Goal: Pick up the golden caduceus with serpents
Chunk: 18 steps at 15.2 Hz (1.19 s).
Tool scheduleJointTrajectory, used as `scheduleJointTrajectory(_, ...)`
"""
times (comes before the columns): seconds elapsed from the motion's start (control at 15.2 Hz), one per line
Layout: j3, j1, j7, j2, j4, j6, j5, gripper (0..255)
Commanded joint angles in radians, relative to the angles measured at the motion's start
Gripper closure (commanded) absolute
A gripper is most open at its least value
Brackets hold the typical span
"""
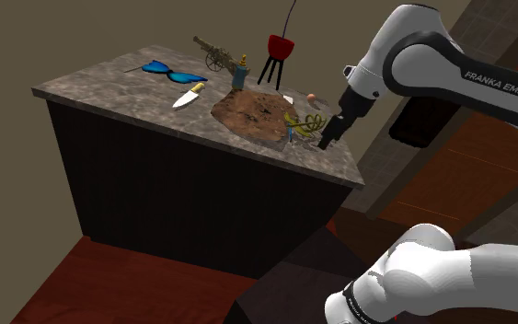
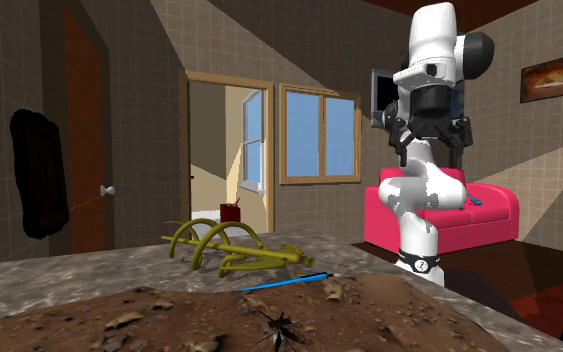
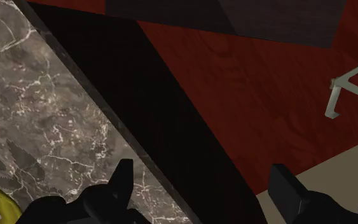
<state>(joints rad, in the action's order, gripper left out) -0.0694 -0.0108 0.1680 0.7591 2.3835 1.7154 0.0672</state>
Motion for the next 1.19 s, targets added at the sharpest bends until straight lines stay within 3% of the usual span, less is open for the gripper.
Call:
scheduleJointTrajectory(0.0,0.0,0.0,0.0,0.0,0.0,0.0,0.0,0)
scheduleJointTrajectory(0.59,-0.055,-0.077,-0.058,-0.281,-0.125,0.192,0.065,0)
scheduleJointTrajectory(1.12,-0.11,-0.135,-0.107,-0.53,-0.3,0.301,0.097,0)
